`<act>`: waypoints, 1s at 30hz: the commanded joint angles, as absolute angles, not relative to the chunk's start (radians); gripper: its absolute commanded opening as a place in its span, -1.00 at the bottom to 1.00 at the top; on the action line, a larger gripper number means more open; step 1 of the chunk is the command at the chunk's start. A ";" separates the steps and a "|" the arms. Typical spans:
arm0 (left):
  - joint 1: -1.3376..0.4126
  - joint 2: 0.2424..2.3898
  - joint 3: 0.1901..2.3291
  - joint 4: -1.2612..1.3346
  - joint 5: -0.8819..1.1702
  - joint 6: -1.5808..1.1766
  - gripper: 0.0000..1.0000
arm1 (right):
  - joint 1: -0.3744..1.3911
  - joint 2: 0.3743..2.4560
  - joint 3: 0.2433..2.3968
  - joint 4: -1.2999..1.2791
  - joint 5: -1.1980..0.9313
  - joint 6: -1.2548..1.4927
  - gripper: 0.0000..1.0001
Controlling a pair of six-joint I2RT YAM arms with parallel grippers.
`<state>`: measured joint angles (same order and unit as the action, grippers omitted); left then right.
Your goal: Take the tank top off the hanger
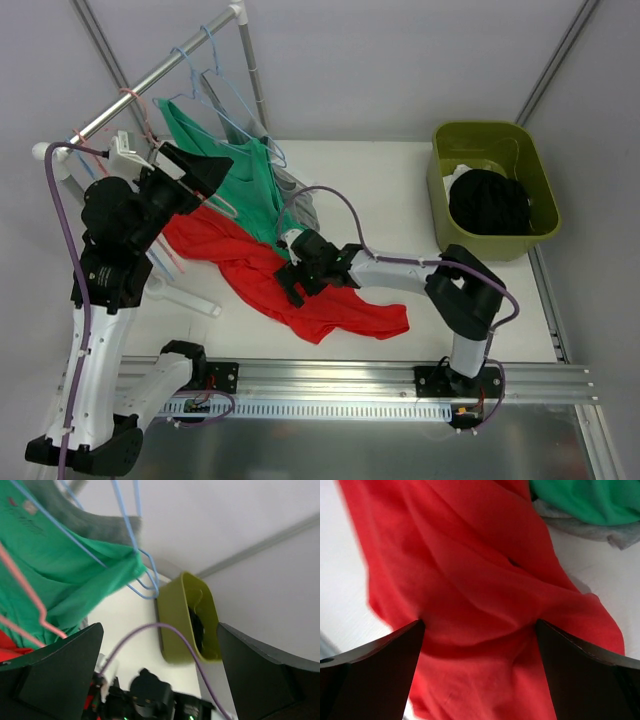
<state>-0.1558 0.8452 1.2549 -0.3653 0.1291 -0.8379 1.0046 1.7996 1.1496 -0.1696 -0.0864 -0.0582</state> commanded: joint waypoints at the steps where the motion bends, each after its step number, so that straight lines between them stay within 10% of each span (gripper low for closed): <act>1: -0.152 0.793 1.281 -0.342 0.375 -0.710 0.97 | 1.057 1.870 1.213 -0.196 0.171 -0.074 0.99; 5: -0.150 0.691 1.232 -0.342 0.505 -0.568 0.97 | 1.072 1.902 1.187 -0.198 0.232 -0.031 0.79; 9: -0.152 0.566 1.152 -0.342 0.512 -0.480 0.98 | 1.071 1.849 1.137 -0.160 0.281 -0.014 -0.98; 20: -0.152 0.168 0.836 -0.342 0.440 -0.307 0.98 | 1.069 1.324 1.057 -0.130 0.187 -0.032 -0.99; 30: -0.152 0.055 0.673 -0.342 0.354 -0.299 0.97 | 0.960 1.065 1.403 -0.330 0.179 -0.161 -0.99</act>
